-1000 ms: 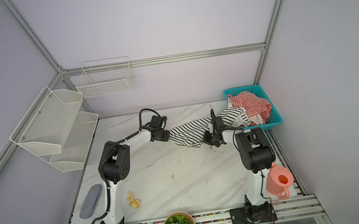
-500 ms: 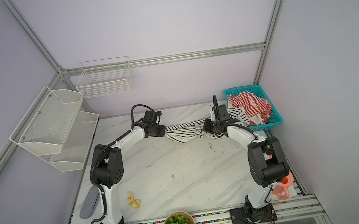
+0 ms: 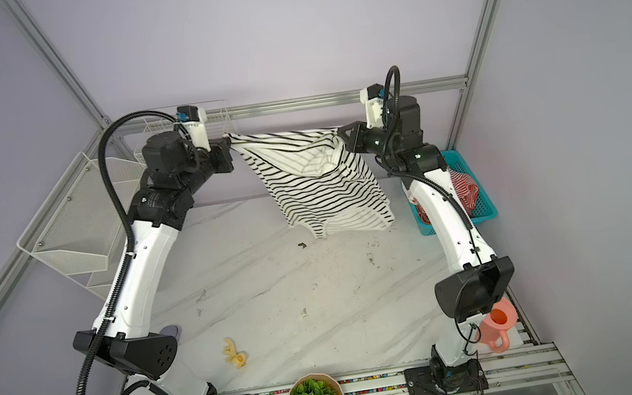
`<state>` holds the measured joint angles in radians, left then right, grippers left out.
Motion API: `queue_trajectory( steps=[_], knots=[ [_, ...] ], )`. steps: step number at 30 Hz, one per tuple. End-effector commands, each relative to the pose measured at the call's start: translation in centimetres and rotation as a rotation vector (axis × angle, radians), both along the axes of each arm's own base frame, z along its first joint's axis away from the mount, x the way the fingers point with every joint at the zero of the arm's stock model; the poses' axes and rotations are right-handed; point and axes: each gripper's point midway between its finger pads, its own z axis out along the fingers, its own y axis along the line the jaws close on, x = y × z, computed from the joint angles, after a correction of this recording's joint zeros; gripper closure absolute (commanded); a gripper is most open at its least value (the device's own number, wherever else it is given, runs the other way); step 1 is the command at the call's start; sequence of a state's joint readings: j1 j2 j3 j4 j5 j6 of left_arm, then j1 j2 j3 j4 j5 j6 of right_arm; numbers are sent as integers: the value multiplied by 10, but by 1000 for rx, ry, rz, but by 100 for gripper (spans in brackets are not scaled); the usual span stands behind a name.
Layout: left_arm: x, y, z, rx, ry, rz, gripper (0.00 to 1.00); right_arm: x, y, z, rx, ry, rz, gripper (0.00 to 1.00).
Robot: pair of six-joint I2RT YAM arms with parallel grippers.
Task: Fold and stack the tank tops
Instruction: 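Lift and stretch the tank top with both grippers, then lay it on the table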
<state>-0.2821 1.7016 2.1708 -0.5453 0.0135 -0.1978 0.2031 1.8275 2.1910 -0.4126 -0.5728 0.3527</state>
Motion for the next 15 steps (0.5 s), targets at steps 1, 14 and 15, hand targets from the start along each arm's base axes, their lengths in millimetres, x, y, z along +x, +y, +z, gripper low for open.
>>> queue_trajectory(
  steps=[1,14,15],
  knots=[
    [-16,10,28,-8,-35,3,100,5,8,-11,-19,63,76,100],
    [-48,-11,-178,-94,391,-89,100,-51,-8,-235,-131,501,53,100],
    [-53,-9,-192,-95,420,-80,100,-59,-10,-255,-143,544,49,100]
  ],
)
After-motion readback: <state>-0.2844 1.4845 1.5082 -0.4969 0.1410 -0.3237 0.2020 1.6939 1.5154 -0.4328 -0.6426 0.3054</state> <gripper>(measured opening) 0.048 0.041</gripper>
